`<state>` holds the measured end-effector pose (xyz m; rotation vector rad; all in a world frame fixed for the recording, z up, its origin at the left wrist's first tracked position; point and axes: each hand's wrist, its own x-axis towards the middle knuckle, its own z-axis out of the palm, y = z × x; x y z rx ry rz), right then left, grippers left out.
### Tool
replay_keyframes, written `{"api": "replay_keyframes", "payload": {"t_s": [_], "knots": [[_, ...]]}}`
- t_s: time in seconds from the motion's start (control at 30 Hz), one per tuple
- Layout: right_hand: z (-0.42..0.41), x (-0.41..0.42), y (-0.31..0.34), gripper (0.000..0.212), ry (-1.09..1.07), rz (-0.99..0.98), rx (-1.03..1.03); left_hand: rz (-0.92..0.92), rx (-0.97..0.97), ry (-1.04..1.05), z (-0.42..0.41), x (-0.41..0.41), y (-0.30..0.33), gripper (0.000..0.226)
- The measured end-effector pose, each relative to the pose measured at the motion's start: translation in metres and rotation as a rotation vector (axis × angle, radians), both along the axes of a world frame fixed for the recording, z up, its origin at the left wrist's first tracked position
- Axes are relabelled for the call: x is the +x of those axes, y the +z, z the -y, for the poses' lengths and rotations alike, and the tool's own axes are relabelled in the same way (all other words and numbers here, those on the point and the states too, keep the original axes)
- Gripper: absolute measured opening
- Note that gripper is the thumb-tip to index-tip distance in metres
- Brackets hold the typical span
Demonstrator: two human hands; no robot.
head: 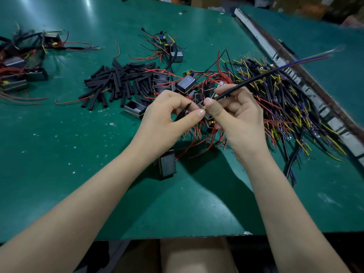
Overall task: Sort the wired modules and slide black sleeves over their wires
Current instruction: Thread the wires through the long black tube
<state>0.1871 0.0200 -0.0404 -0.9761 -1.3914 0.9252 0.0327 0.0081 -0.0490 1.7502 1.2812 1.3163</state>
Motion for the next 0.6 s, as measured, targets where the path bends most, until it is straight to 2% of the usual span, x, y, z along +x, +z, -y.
{"api": "replay_keyframes", "payload": {"t_s": [0.2, 0.3, 0.43, 0.6], "knots": [[-0.0003, 0.0026, 0.0019, 0.022, 0.028, -0.023, -0.01, -0.141, 0.102, 0.002, 0.0004, -0.0011, 0.0019, 0.004], [0.0007, 0.0022, 0.0044, 0.028, 0.11, -0.114, -0.046, -0.031, 0.038, 0.009, -0.0007, -0.0021, 0.0039, 0.012], [0.0003, 0.0051, 0.0083, 0.03, 0.26, -0.275, -0.212, 0.078, -0.015, -0.014, -0.0015, -0.0033, 0.0067, 0.012], [-0.0012, 0.0068, 0.0095, 0.008, 0.297, -0.347, -0.338, 0.117, -0.027, -0.031, -0.0017, -0.004, 0.0068, 0.005]]}}
